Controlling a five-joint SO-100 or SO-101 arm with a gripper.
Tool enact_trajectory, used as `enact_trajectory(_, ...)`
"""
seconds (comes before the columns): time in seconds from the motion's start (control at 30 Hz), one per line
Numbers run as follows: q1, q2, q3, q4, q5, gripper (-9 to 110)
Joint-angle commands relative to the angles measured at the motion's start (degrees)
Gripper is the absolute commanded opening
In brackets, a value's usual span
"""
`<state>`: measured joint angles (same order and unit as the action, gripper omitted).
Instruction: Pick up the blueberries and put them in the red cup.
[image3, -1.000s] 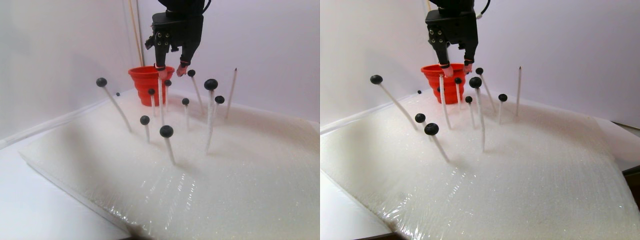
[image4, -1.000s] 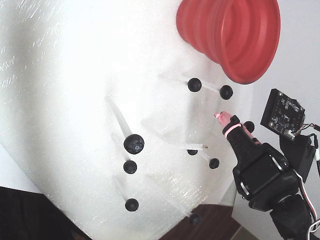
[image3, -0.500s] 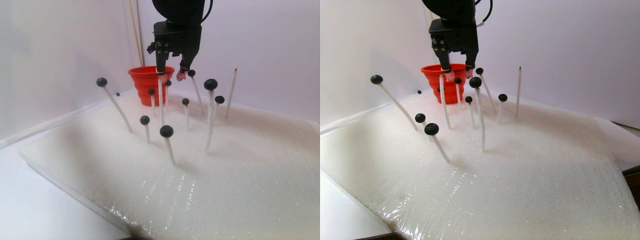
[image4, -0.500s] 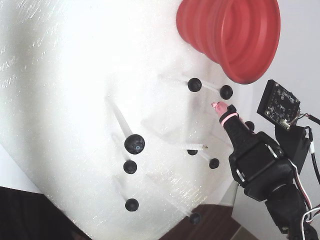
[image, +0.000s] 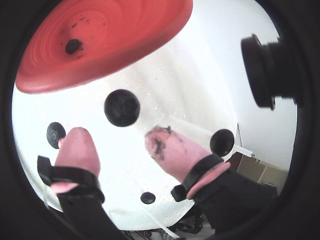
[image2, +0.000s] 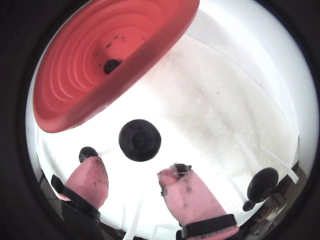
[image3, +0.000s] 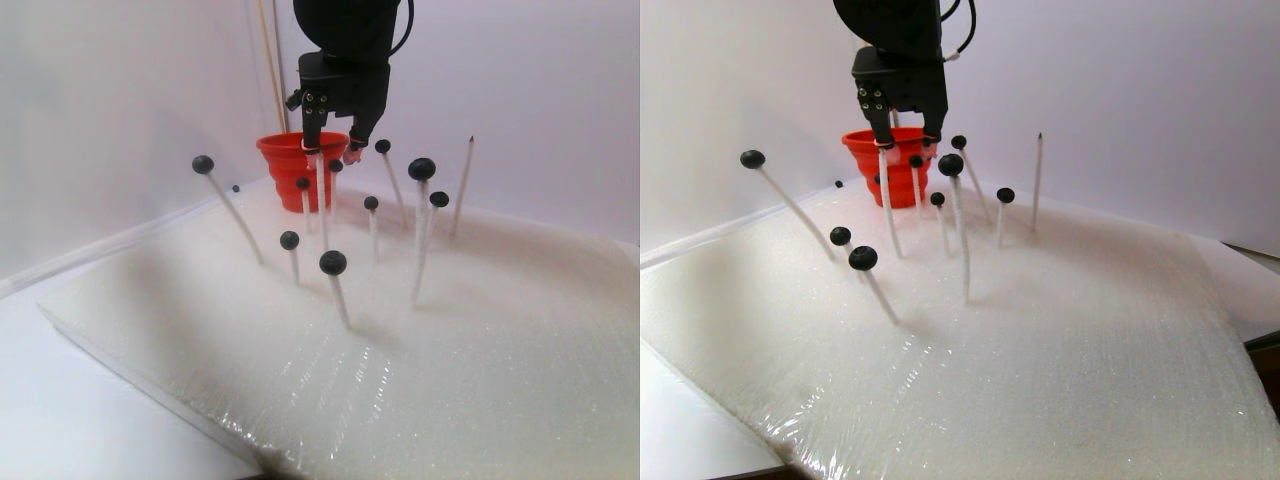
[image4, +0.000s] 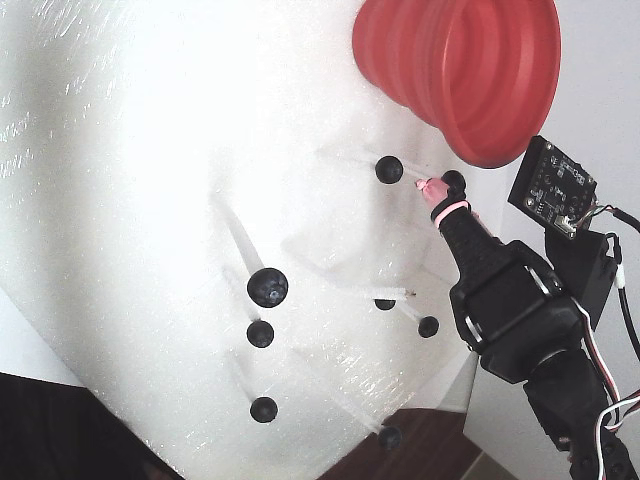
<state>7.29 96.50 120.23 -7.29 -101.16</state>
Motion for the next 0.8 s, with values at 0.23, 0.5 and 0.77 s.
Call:
enact_trajectory(0.23,0.7,-0.44,-5.63,-2.72,-1.32,21)
enact_trajectory(0.5,0.79,-1.58,-5.98,-3.96,-1.49,21)
enact_trajectory(0.77,0.79,-2.81,-6.24,-5.01,-1.67,21)
